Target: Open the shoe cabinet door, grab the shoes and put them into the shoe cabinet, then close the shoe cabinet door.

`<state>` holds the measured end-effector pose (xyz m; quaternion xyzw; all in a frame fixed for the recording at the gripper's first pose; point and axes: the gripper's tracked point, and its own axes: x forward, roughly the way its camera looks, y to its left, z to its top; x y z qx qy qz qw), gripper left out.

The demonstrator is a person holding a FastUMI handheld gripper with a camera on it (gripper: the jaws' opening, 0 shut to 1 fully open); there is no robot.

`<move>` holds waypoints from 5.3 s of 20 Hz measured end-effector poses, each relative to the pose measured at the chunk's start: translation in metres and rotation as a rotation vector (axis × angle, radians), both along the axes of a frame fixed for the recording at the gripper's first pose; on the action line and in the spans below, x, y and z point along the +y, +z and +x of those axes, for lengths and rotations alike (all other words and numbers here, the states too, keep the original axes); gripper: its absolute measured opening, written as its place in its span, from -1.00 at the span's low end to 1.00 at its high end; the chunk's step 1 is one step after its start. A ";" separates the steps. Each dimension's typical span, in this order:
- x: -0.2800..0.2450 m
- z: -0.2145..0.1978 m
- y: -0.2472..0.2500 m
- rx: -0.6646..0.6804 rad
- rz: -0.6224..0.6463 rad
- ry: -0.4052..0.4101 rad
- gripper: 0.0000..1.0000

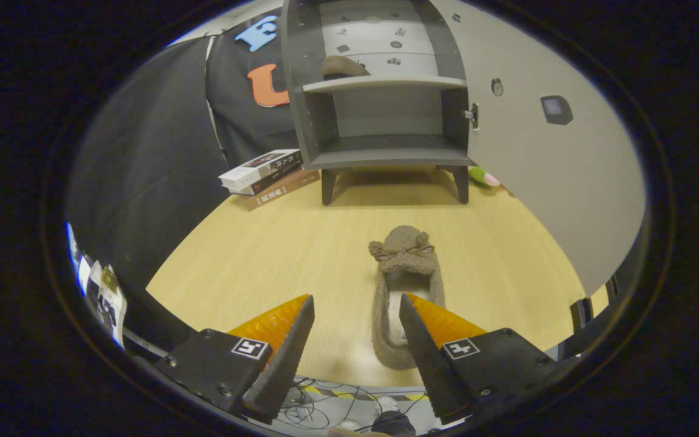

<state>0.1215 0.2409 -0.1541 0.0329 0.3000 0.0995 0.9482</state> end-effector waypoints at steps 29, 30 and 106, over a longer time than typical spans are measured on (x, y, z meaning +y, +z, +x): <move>-0.024 -0.017 0.128 -0.061 -0.005 -0.060 -0.87; -0.023 -0.016 0.151 -0.102 -0.005 -0.057 -0.87; -0.016 0.284 0.403 -0.345 -0.059 -0.168 1.00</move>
